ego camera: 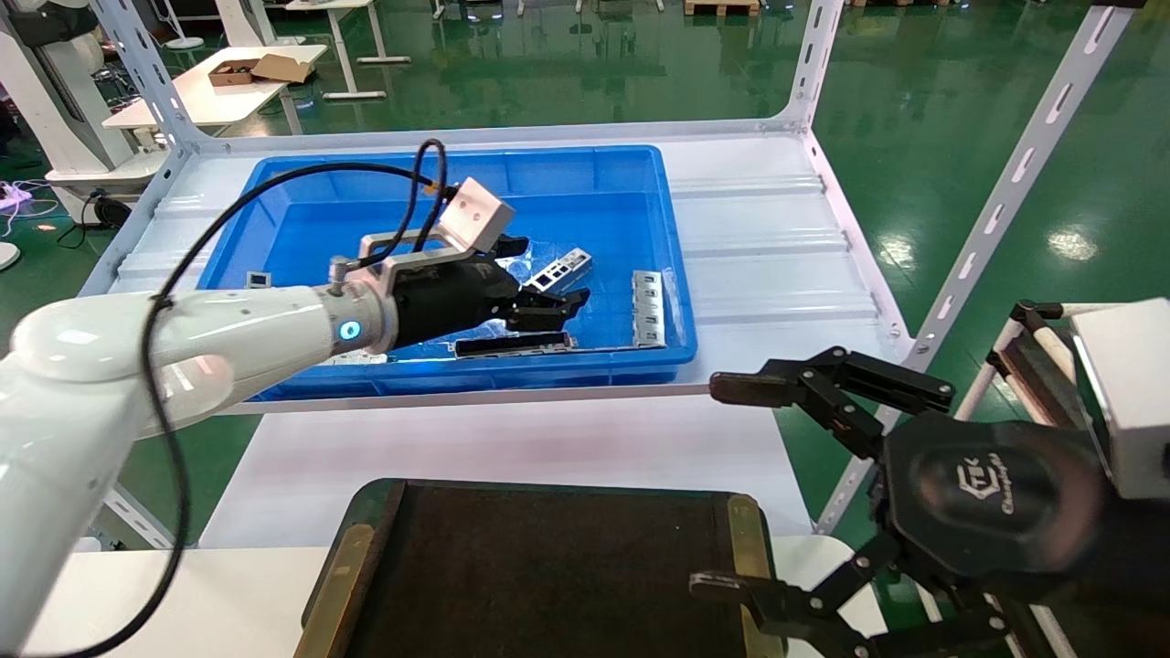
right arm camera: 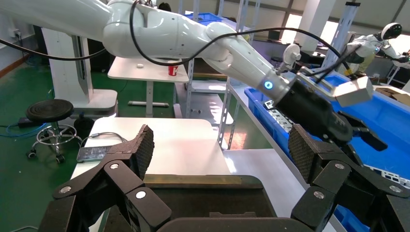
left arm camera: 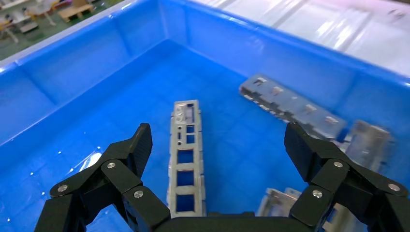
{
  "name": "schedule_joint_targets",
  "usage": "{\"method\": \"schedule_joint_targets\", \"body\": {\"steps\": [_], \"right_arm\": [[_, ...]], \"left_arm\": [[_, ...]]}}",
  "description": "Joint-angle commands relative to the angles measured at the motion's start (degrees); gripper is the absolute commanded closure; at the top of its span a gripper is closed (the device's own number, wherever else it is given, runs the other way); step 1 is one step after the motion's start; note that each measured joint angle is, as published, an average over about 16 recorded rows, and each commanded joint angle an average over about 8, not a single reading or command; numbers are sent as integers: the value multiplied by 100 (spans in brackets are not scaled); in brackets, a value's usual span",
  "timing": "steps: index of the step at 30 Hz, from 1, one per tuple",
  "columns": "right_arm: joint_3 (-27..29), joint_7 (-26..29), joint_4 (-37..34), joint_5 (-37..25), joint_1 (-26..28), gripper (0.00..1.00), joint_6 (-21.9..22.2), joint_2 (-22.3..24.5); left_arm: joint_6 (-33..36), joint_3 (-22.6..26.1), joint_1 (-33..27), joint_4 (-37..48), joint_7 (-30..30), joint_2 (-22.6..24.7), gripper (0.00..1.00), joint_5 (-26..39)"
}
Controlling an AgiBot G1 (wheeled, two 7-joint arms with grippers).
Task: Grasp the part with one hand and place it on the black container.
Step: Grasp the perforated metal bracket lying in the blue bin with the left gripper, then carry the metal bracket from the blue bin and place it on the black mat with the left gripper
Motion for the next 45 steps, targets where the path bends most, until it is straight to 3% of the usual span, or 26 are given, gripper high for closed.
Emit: {"method": "schedule_joint_targets", "body": {"steps": [1, 3, 4, 19, 45], "right_arm": [[0, 0, 0, 0, 0, 77, 0, 0], [0, 0, 0, 0, 0, 100, 0, 0], [0, 0, 0, 0, 0, 100, 0, 0], [0, 0, 0, 0, 0, 100, 0, 0], [-1, 0, 0, 1, 0, 100, 0, 0]], "left_arm": [[-135, 15, -130, 382, 164, 193, 67, 47], [-207, 8, -194, 602, 278, 288, 92, 30], [-238, 6, -218, 693, 330, 325, 100, 16], [-487, 105, -262, 1241, 590, 423, 100, -237], [-568, 269, -207, 1269, 643, 410, 100, -597]]}}
